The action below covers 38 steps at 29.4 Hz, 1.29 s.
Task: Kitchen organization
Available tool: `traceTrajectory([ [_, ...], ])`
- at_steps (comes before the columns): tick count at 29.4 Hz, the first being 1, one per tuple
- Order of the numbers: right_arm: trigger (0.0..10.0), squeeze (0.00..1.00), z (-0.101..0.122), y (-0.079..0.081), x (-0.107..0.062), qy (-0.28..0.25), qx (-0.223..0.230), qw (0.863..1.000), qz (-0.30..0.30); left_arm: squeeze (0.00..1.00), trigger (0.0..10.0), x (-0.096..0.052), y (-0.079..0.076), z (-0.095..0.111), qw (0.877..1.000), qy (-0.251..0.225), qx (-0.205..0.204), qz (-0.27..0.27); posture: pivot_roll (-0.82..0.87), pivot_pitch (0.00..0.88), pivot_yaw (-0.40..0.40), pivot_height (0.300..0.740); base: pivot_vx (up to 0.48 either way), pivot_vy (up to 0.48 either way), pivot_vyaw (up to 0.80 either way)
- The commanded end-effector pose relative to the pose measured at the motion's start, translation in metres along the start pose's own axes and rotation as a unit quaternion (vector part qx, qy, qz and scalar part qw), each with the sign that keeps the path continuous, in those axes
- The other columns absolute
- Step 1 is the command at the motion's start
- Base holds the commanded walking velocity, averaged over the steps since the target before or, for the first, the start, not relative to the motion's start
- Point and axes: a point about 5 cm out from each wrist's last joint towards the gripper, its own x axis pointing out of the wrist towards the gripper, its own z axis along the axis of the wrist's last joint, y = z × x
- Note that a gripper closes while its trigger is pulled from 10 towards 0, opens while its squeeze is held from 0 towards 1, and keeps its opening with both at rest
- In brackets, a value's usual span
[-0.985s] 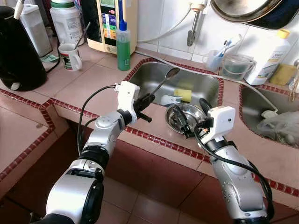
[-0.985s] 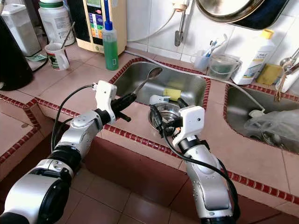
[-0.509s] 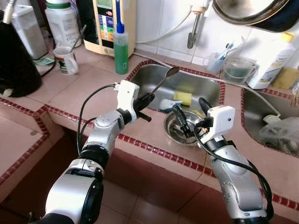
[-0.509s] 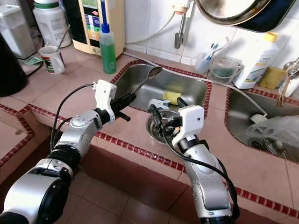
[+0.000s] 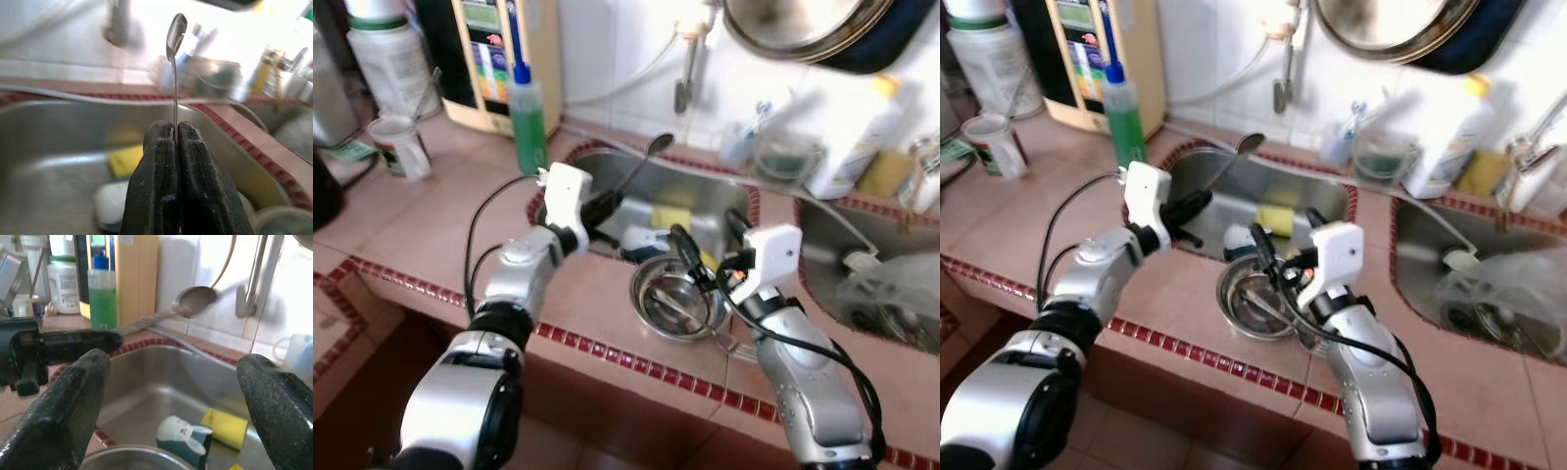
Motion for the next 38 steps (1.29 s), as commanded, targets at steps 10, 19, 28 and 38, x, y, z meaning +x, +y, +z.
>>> traceTrajectory([
  [10, 10.0, 0.00, 0.003, 0.003, -0.014, 0.034, 0.027, 0.999, -0.013, 0.00, 10.0, -0.001, 0.010, 0.003, 0.998, 0.042, 0.039, 0.003, -0.01, 0.000, -0.011, 0.740, 0.000, 0.000, 0.00],
  [19, 10.0, 0.00, 0.010, 0.008, -0.029, 0.037, 0.036, 0.999, -0.016, 0.00, 10.0, 0.003, 0.011, 0.002, 0.995, 0.079, 0.053, 0.002, -0.06, 0.000, 0.025, 0.740, 0.000, 0.000, 0.00],
  [28, 10.0, 0.00, 0.017, 0.013, -0.046, 0.047, 0.048, 0.997, -0.026, 0.00, 10.0, 0.012, 0.003, 0.006, 0.994, 0.090, 0.066, -0.015, -0.10, 0.024, 0.057, 0.740, 0.000, 0.000, 0.00],
  [38, 10.0, 0.00, 0.023, 0.017, -0.068, 0.064, 0.053, 0.995, -0.056, 0.00, 10.0, 0.015, 0.003, 0.010, 0.991, 0.103, 0.079, -0.019, -0.16, 0.083, 0.081, 0.740, 0.000, 0.000, 0.00],
])
